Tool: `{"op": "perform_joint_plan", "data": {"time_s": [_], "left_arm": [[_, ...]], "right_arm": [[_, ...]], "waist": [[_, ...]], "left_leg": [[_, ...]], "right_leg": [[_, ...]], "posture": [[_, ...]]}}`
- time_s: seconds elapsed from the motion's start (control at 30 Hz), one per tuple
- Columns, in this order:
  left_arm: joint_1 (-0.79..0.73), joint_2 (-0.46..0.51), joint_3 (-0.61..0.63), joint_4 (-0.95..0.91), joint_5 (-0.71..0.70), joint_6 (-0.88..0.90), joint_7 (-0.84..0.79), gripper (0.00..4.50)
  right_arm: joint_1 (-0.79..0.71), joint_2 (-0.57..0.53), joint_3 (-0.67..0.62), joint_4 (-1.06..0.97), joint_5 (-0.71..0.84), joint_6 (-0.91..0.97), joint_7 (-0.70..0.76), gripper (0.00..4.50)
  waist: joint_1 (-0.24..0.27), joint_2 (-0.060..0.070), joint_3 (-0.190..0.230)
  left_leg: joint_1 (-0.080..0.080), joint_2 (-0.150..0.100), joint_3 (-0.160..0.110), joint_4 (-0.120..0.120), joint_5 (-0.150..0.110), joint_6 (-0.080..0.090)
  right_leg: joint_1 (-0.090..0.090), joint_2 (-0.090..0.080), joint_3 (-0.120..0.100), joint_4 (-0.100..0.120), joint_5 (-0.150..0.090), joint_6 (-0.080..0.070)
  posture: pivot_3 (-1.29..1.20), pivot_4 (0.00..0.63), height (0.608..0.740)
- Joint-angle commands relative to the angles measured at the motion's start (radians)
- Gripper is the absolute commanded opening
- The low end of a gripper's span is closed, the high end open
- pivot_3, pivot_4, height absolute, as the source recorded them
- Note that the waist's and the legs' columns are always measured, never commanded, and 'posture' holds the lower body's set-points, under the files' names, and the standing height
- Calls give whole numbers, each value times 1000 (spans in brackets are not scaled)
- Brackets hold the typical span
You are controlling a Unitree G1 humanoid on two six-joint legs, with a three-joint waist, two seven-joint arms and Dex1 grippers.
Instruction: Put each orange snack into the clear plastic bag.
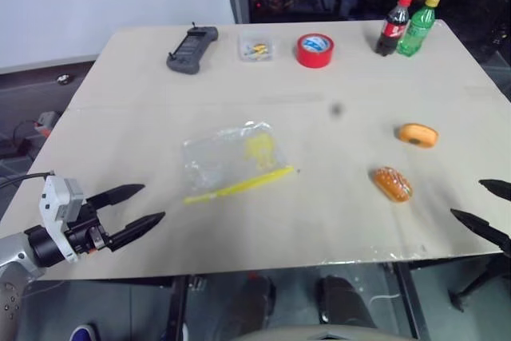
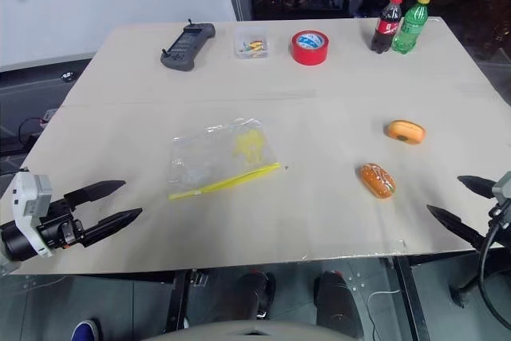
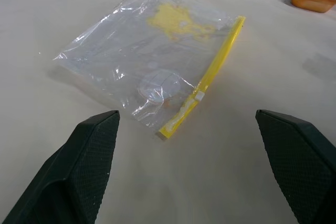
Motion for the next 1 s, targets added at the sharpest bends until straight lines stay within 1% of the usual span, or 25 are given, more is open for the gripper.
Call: {"op": "perform_joint_plan", "data": {"time_s": [0.03, 0.13, 0.37, 0.47, 0.5, 0.53, 0.57, 0.63, 0.67, 0.73, 0.77, 0.83, 0.9, 1.0], "left_arm": [[-9, -4, 25, -37, -11, -11, 25, 4418], [-5, -39, 26, -92, -37, 13, 79, 4418], [20, -76, 3, -143, -12, 4, 133, 4418], [-9, -109, -19, -155, 14, -14, 201, 4418], [-27, -124, -28, -160, 23, -3, 246, 4418], [-40, -130, -38, -167, 18, 32, 287, 4418], [-54, -119, -55, -177, 3, 108, 334, 4418], [-115, -89, -67, -164, -92, 323, 437, 4418], [-152, -56, -68, -128, -173, 453, 444, 4418], [-232, -12, -66, -19, -288, 622, 414, 4418], [-271, 15, -82, 37, -303, 676, 390, 4418], [-336, 45, -106, 123, -321, 751, 366, 4418], [-425, 77, -154, 239, -299, 788, 339, 4418], [-578, 121, -255, 424, -244, 825, 268, 4418]], "right_arm": [[-31, -12, -10, -25, 36, 11, -8, 4485], [-97, -26, 48, -25, 54, 33, -22, 4485], [-137, -42, 87, -22, 53, 42, -24, 4485], [-176, -21, 118, -23, 53, 20, -44, 4485], [-200, -8, 143, -36, 49, 0, -55, 4485], [-225, 6, 169, -53, 47, -12, -72, 4485], [-263, 23, 211, -76, 49, -19, -90, 4485], [-333, 42, 328, -140, 40, -1, -122, 4485], [-369, 40, 400, -170, 24, 11, -124, 4485], [-454, 41, 527, -190, 30, 23, -80, 4485], [-500, 44, 578, -192, 39, 29, -59, 4485], [-552, 55, 629, -194, 58, 36, -38, 4485], [-580, 59, 664, -204, 62, 34, -29, 4485], [-603, 62, 697, -216, 63, 38, -37, 4485]], "waist": [[0, 0, 0], [-4, 0, 0], [10, 0, 0], [13, 0, 0], [13, 0, 0], [13, 0, 0], [13, -1, 0], [10, 0, 0], [10, 0, 0], [9, 0, 0], [9, 0, 0], [8, 0, 0], [10, -1, 1], [13, -1, 0]], "left_leg": [[0, 0, 0, 0, 0, 0], [0, 0, 0, 0, 0, 0], [-1, 0, 0, 0, 0, 0], [-1, 0, 0, 0, 0, 0], [0, 0, 0, 0, 0, 0], [0, 0, 0, 1, 0, 0], [0, 0, 0, 1, 0, 0], [0, 0, 0, 1, 0, 0], [0, 0, 0, 1, 0, 0], [0, 0, -1, 1, 0, 0], [0, 0, -1, 1, 0, 0], [0, -1, -1, 1, 0, 0], [-1, -1, -2, 1, 2, -4], [-1, -3, -4, 1, 2, -4]], "right_leg": [[0, 0, 0, 0, 0, 0], [0, 0, 0, 0, 0, 0], [0, 0, 0, 0, 0, 0], [0, 0, 0, 0, 0, 0], [0, 0, 0, 0, 0, 0], [0, 0, -1, 0, 0, 0], [0, 0, -1, 0, 0, 0], [0, 1, 0, 1, 0, 0], [0, 1, 0, 2, 0, 0], [-1, 1, -1, 3, 0, 0], [-1, 2, -2, 2, 0, 0], [-1, 1, -1, 2, 0, 0], [-2, 2, -2, 2, 0, 0], [-2, 4, -4, 2, 0, 0]], "posture": [[0, 150, 740], [0, 150, 740], [0, 150, 740], [0, 150, 740], [0, 150, 740], [0, 150, 740], [0, 150, 740], [0, 150, 740], [0, 150, 740], [0, 150, 740], [0, 150, 740], [0, 150, 740], [0, 150, 740], [0, 150, 740]]}}
